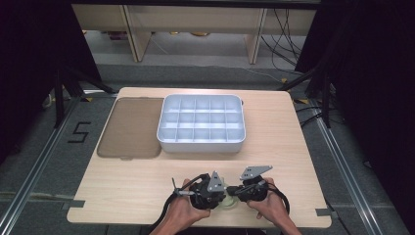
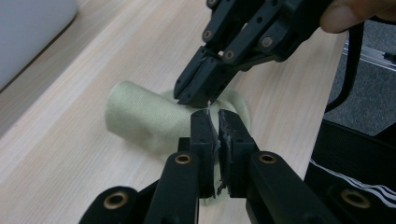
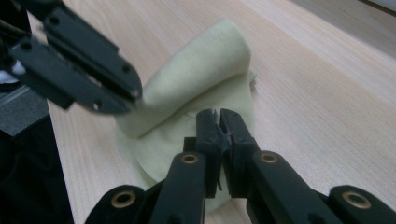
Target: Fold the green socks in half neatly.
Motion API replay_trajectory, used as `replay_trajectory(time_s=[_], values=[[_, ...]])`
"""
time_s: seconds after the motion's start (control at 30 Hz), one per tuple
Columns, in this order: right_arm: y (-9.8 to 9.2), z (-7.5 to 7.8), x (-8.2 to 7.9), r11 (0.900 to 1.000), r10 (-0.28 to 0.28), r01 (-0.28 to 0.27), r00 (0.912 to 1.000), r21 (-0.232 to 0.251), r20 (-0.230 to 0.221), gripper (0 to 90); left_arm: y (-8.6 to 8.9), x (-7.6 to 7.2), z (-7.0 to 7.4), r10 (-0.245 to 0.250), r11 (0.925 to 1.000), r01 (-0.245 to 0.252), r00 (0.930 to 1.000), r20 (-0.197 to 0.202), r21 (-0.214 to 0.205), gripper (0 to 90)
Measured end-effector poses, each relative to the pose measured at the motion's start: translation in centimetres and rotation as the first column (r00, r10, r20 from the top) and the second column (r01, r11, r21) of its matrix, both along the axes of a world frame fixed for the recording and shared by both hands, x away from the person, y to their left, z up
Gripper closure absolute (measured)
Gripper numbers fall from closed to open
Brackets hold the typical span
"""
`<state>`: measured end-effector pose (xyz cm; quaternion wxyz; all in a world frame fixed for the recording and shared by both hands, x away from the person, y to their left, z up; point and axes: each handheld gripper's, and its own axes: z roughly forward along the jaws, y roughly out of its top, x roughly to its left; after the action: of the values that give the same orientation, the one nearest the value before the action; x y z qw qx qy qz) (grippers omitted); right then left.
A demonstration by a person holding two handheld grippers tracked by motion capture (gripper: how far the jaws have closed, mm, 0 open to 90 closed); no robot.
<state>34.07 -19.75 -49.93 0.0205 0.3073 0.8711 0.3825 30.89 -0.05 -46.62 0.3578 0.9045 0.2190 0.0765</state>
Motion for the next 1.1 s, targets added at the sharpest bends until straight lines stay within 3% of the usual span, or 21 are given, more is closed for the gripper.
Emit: replay_trajectory(time_s=[0.03,0.1,0.13,0.23,0.27,0.3,0.33,0.43,0.47,0.5,0.53,0.63,0.67,0.7,0.73,0.77,0.9,0.93,1.1], values=[[0.0,0.0,0.0,1.0000,-0.002,0.002,0.9998,0.009,-0.021,86.9,-0.2,0.0,-0.1,-0.009,0.9999,0.009,0.9999,0.008,0.005,84.8],[-0.5,0.1,0.3,0.9997,-0.017,0.017,0.9999,0.015,0.001,86.4,-0.4,-0.1,-0.2,-0.037,0.9989,0.036,0.9993,0.008,0.030,84.8],[-0.6,0.1,0.4,0.9998,-0.014,0.014,0.9999,0.014,0.006,86.5,-0.7,-0.3,-0.5,-0.013,0.9999,0.013,0.9999,0.004,0.003,84.8],[-0.9,0.2,0.6,0.9994,-0.026,0.026,0.9996,0.023,0.006,86.5,-1.0,-0.2,-0.7,-0.028,0.9995,0.028,0.9994,0.019,0.016,84.7],[-1.0,0.3,0.6,0.9990,-0.034,0.034,0.9994,0.029,0.005,86.4,-0.9,0.0,-0.6,-0.066,0.9964,0.064,0.9976,0.021,0.055,84.7],[-1.2,0.5,0.7,0.9988,-0.038,0.037,0.9992,0.033,0.010,86.5,-1.1,-0.2,-0.9,-0.028,0.9993,0.028,0.9996,0.008,0.023,84.7],[-1.3,0.7,0.6,0.9978,-0.052,0.052,0.9987,0.041,-0.001,86.5,-1.2,-0.2,-1.0,-0.034,0.9990,0.034,0.9994,0.008,0.029,84.7],[-1.7,1.4,0.7,0.9960,-0.058,0.056,0.9981,0.070,0.024,86.5,-1.2,0.0,-1.3,-0.068,0.9955,0.067,0.9975,0.016,0.066,84.7],[-1.9,1.6,0.8,0.9958,-0.057,0.054,0.9975,0.074,0.041,86.5,-1.4,-0.2,-1.6,-0.039,0.9985,0.039,0.9992,0.010,0.037,84.7],[-1.9,1.9,0.7,0.9952,-0.060,0.058,0.9976,0.080,0.032,86.5,-1.5,-0.1,-1.7,-0.041,0.9985,0.040,0.9991,0.009,0.038,84.7],[-1.9,2.1,0.7,0.9956,-0.051,0.047,0.9973,0.082,0.052,86.6,-1.6,-0.2,-1.9,-0.032,0.9989,0.032,0.9995,-0.005,0.034,84.6],[-1.5,2.9,0.5,0.9948,-0.038,0.033,0.9976,0.097,0.058,86.6,-1.6,-0.1,-1.9,-0.039,0.9984,0.040,0.9992,-0.003,0.041,84.6],[-1.5,2.9,0.5,0.9948,-0.038,0.033,0.9976,0.097,0.058,86.6,-1.7,-0.2,-2.0,-0.029,0.9993,0.028,0.9996,0.003,0.025,84.6],[-1.3,3.0,0.5,0.9944,-0.036,0.030,0.9980,0.102,0.052,86.6,-1.6,-0.1,-2.0,-0.032,0.9988,0.032,0.9994,0.011,0.037,84.6],[-1.2,3.1,0.7,0.9950,-0.015,0.007,0.9967,0.100,0.080,86.7,-1.7,-0.1,-2.1,-0.037,0.9987,0.037,0.9993,0.005,0.036,84.6],[-1.0,3.1,0.7,0.9953,-0.015,0.007,0.9965,0.097,0.083,86.7,-1.5,0.0,-2.0,-0.061,0.9960,0.061,0.9981,0.001,0.065,84.6],[0.0,3.2,0.7,0.9949,-0.003,-0.004,0.9980,0.101,0.064,86.7,-1.6,0.0,-2.1,-0.060,0.9961,0.059,0.9982,0.007,0.066,84.5],[0.1,3.2,0.8,0.9951,0.010,-0.019,0.9965,0.098,0.082,86.7,-1.6,0.0,-2.1,-0.060,0.9961,0.059,0.9982,0.006,0.065,84.5],[1.5,2.7,0.9,0.9948,0.064,-0.069,0.9955,0.074,0.069,86.7,-1.6,-0.1,-2.2,-0.047,0.9967,0.047,0.9988,0.010,0.067,84.3]])
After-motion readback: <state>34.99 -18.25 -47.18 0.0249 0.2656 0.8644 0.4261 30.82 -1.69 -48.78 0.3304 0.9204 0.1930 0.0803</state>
